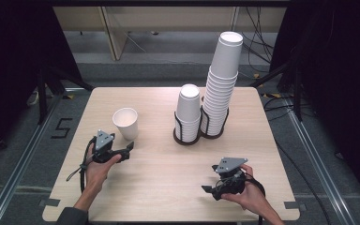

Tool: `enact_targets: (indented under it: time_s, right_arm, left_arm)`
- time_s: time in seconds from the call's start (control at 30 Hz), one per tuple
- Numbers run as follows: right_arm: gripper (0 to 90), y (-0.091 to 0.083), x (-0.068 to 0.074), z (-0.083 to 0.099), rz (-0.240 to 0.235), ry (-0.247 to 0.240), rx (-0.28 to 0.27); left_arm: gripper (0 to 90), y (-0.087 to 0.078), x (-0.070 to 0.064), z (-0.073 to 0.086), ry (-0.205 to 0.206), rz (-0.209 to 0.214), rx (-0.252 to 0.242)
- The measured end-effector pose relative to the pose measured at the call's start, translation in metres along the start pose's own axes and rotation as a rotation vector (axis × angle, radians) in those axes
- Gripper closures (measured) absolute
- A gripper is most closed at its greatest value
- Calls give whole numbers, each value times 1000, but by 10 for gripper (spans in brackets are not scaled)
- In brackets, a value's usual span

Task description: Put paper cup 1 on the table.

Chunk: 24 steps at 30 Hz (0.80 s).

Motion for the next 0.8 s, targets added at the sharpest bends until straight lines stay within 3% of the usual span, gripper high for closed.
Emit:
enact_targets:
  time_s: [0.07, 0.43, 0.5, 0.6, 0.63, 0.7, 0.8]
  right_arm:
    - [178, -1, 0, 0, 1, 25, 8]
    - [178, -1, -4, 2, 20, 14, -1]
    - [178, -1, -3, 1, 19, 34, 2]
    - [178, -1, -3, 3, 30, 44, 0]
    - [178, -2, -2, 3, 27, 67, 8]
    - [177, -1, -5, 4, 31, 40, -2]
    - [176, -2, -6, 5, 35, 54, 2]
  left_arm:
    - [146, -8, -7, 3, 4, 13, 2]
    - [146, -31, -40, 29, -3, 92, 20]
    - [146, -33, -43, 33, -3, 112, 29]
    - [146, -37, -46, 38, 6, 112, 29]
    - [146, -37, -47, 40, 9, 112, 30]
    - [146, -39, -50, 44, 13, 117, 35]
    - [146, -42, -54, 51, 33, 108, 46]
Point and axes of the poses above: each handheld gripper's, and its own axes: y roughly forward along the jaws, z roughly out of its underside, x roughly to its left, the point moved 2 cm from there along y, roughly forward along the jaws, and after that the axes turned 13 degrees about -y, right-handed, at the moved point
